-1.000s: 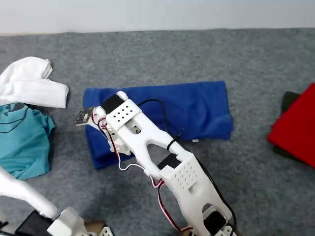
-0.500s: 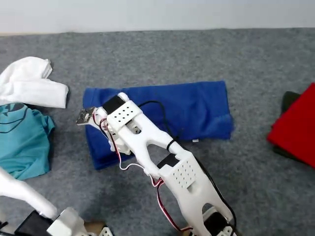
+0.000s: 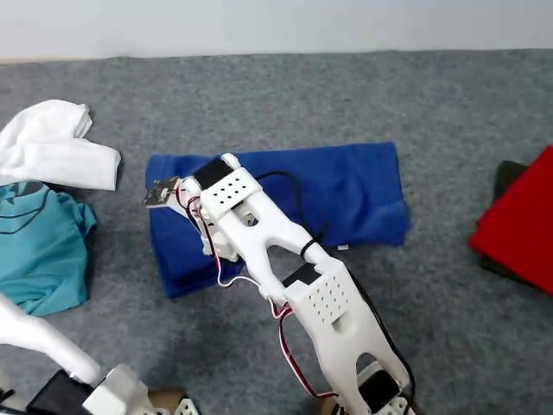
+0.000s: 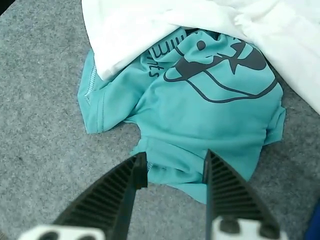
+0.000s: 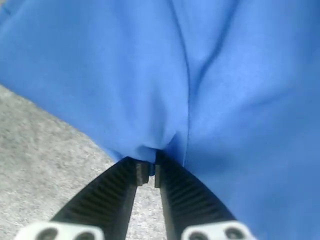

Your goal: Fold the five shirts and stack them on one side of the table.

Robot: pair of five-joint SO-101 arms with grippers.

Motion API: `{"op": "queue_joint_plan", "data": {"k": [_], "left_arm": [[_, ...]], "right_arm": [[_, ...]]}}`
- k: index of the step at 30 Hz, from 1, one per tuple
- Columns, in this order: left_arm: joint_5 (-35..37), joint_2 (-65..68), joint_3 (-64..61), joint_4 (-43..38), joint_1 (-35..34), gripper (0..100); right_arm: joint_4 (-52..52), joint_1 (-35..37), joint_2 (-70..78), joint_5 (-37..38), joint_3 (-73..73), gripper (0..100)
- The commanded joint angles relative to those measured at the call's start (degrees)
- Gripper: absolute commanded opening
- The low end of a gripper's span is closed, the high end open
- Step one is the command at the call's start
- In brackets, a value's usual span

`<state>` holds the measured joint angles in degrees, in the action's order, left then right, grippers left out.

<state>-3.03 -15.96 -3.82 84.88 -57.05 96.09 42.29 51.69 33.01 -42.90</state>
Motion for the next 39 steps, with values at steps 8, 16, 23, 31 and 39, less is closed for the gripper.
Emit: {"op": "queue_joint_plan", "data": {"k": [8, 16, 23, 31, 39], "left_arm": [[-0.4, -2.6, 0.4, 0.5, 0.1, 18], [-0.4, -2.6, 0.3, 0.5, 0.1, 18], [-0.4, -2.6, -2.3, 0.2, 0.2, 18], [-0.5, -2.6, -3.1, 0.2, 0.1, 18], [-0.4, -2.6, -3.0, 0.2, 0.2, 18]], "right_arm": [[-1.9, -3.4, -8.8, 0.0, -1.6, 1.0], [-5.0, -7.9, -9.8, -0.1, -5.0, 1.0], [-11.4, -10.2, -6.9, -0.1, -5.3, 1.0], [-15.2, -13.3, -3.8, -3.8, -9.8, 1.0], [-15.1, -14.5, 4.3, -3.6, -16.6, 1.0]]}}
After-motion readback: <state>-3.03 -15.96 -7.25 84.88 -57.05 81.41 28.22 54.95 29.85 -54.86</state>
